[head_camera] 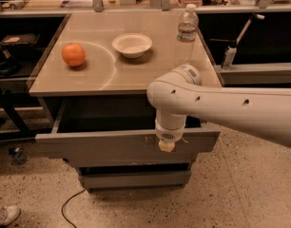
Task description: Close top drawer
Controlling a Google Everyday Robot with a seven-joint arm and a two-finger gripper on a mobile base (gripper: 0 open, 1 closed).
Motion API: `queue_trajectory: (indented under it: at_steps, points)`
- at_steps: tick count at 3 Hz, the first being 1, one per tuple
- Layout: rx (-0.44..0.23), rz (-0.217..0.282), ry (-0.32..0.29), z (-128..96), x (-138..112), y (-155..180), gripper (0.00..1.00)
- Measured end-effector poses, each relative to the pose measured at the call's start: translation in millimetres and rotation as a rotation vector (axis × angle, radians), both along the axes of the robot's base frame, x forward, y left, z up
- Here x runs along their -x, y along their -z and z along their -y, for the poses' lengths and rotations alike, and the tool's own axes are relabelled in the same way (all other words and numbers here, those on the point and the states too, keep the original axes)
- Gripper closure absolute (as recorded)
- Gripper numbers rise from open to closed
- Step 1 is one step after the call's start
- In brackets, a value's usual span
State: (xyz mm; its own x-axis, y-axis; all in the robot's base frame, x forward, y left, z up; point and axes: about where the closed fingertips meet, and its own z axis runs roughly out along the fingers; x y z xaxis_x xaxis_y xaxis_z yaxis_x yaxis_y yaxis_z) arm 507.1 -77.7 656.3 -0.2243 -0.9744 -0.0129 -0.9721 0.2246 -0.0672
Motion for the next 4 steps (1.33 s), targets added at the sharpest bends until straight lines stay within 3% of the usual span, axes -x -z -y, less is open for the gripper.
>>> queue_trajectory:
  at_steps: [1, 2, 3, 4]
  points:
    - [0.000, 0.000, 0.000, 0.0, 0.0, 0.0, 0.11]
    - [0.000, 0.000, 0.000, 0.0, 0.0, 0.0, 0.00]
    - [0.000, 0.000, 0.000, 0.0, 0.0, 0.0, 0.00]
    - [0.000, 0.000, 0.000, 0.0, 0.0, 0.0, 0.18]
